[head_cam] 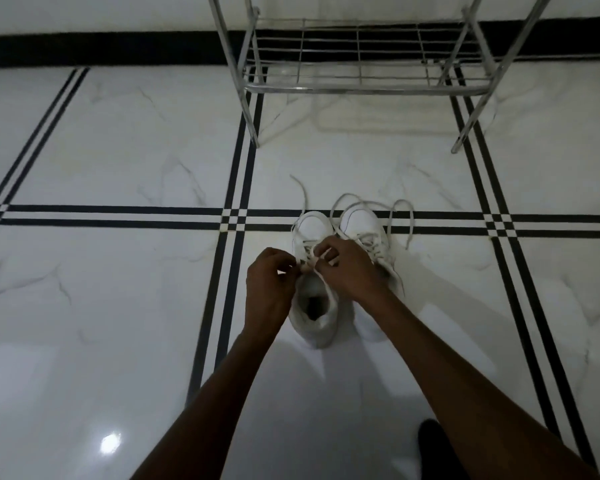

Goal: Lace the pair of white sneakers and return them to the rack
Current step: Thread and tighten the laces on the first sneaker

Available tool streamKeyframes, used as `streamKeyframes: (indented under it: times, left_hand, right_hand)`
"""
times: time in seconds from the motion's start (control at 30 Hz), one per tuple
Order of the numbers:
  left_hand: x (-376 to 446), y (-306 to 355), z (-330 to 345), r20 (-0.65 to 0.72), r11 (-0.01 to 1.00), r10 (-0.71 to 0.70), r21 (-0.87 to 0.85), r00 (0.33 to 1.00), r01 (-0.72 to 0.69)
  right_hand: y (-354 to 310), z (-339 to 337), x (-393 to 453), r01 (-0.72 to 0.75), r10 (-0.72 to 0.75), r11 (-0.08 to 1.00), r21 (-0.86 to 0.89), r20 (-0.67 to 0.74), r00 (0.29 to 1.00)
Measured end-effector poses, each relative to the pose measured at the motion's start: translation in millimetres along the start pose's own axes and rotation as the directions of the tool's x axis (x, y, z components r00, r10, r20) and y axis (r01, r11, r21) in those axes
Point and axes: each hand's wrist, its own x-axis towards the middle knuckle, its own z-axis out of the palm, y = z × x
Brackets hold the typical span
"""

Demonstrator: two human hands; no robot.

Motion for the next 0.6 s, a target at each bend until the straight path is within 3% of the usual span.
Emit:
streamKeyframes:
  times: [0.23,0.37,0.6]
  left_hand:
    - [-1.1,11.0,-2.7,0.02,0.979,0.109,0.169,0.994,-0.111]
    - [-3.3,20.4,-2.1,0.039,0.974,0.066,0.213,0.997,-0.073]
    - [-6.3,22.8,-0.5,0.071,0.967,0.078,0.239,0.994,-0.092]
  right_hand:
    - [-4.3,2.6,-1.4,0.03,-0.032,0.999,-0.023,-0.093,0.995]
    - [-9.9,4.1,-6.0,-0.001,0.003,1.0,0.014,-0.163,0.987]
    - [-7.6,6.9,-7.3,-0.036,0.051,0.995,0.09,-0.167,0.985]
